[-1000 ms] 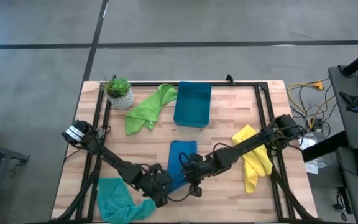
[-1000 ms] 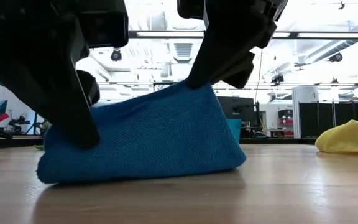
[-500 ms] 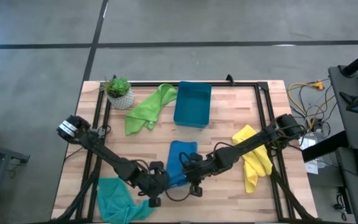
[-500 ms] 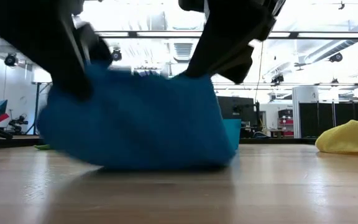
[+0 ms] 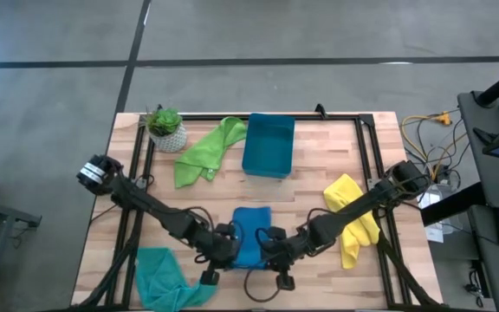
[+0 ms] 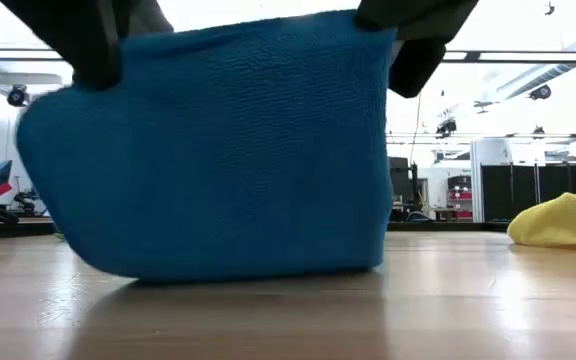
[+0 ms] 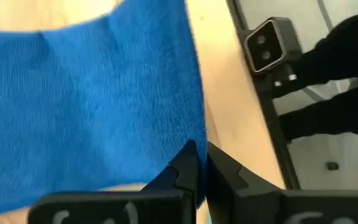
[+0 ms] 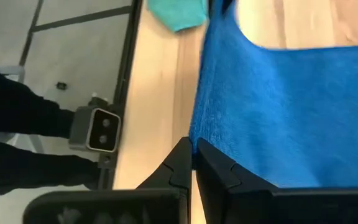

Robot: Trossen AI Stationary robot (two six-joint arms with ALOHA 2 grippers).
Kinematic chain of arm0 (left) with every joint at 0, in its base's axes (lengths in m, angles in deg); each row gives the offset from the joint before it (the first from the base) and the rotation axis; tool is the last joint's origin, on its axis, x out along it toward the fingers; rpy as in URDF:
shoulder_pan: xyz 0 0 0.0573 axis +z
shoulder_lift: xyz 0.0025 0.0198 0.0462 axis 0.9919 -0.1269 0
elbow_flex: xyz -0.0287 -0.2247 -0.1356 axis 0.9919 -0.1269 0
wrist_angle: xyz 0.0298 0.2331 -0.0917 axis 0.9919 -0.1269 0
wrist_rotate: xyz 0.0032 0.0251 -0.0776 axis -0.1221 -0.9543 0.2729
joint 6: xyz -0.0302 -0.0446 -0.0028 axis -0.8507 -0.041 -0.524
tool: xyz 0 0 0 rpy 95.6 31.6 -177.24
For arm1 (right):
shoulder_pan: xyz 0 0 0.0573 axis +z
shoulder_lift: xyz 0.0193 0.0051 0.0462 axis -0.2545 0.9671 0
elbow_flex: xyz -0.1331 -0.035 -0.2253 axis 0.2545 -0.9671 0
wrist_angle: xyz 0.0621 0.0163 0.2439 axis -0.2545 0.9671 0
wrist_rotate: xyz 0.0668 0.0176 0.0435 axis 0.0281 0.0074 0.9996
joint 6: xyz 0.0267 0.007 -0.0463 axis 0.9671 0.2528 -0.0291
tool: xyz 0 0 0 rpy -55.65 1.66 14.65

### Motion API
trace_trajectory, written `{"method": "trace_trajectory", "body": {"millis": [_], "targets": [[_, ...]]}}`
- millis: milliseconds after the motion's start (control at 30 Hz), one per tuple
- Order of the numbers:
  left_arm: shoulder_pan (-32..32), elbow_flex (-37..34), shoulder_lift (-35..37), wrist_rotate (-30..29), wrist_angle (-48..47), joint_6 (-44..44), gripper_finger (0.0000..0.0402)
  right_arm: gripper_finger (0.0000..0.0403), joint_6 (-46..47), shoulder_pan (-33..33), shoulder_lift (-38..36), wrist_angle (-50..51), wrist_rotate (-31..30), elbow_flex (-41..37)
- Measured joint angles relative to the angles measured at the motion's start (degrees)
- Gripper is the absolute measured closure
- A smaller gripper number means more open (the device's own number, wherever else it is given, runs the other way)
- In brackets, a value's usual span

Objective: Fold microfiber towels
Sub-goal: Fold the blue microfiber cloth

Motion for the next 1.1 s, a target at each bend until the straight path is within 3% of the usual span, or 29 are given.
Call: {"method": "trace_trajectory", "body": {"millis": [567,1100], "targets": [[9.9,-0.4,2.3,-0.8,-4.6,7.6,0.0401,0.0394,-5.9,-6.3,-0.7,10.6,-4.0,-0.4],[18.4,-3.8,2.0,-2.4,-4.9,12.0,0.0402,0.0394,-8.4,-13.0,-2.0,9.3,-5.6,-6.7]]}}
